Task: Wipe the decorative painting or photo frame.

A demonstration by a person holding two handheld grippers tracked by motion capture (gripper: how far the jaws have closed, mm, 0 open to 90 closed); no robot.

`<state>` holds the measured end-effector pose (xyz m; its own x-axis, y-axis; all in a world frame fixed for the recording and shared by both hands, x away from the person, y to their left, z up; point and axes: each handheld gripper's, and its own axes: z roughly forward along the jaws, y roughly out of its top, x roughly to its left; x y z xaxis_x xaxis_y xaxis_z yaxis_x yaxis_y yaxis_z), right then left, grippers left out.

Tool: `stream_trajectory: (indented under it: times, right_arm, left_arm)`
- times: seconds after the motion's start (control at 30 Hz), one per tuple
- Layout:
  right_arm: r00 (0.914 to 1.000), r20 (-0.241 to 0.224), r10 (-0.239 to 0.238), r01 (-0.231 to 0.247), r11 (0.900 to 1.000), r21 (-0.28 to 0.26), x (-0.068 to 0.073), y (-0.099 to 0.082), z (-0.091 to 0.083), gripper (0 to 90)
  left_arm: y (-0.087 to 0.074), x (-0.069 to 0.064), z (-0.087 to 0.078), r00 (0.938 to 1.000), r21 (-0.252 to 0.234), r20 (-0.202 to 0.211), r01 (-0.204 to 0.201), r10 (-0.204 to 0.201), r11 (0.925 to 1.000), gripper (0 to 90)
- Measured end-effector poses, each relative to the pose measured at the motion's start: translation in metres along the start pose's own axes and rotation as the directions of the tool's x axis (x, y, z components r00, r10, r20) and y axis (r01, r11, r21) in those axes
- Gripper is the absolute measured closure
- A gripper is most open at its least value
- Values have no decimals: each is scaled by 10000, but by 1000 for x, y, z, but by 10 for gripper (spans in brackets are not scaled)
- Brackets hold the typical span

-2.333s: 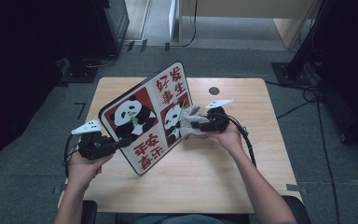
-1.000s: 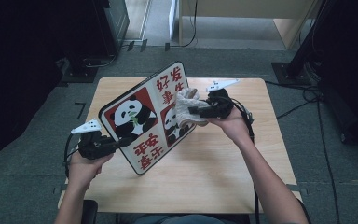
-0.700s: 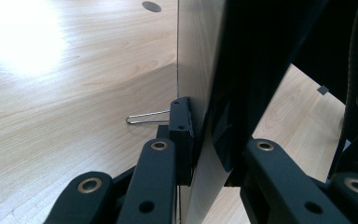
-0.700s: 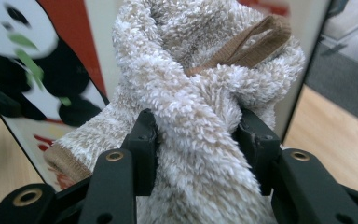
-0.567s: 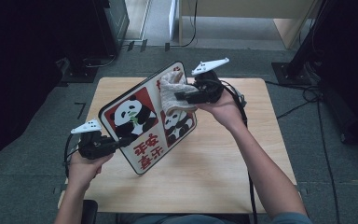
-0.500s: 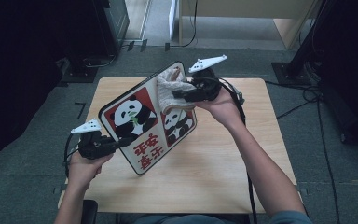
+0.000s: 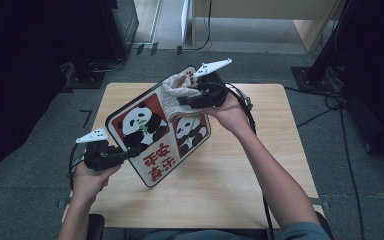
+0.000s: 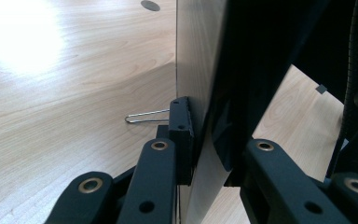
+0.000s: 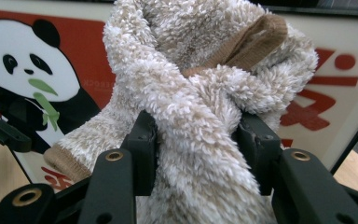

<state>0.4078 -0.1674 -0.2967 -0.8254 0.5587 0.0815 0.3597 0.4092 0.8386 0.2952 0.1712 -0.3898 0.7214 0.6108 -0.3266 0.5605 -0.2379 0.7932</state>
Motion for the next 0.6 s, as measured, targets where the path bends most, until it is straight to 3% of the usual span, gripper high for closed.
stream_trajectory:
  times: [0.6]
  right_arm:
    - [9995,-197,258,-256,9996,113,-3,-23,8,559]
  left_arm:
    - [0,0,0,10000,20,38,14,-14,10000,797]
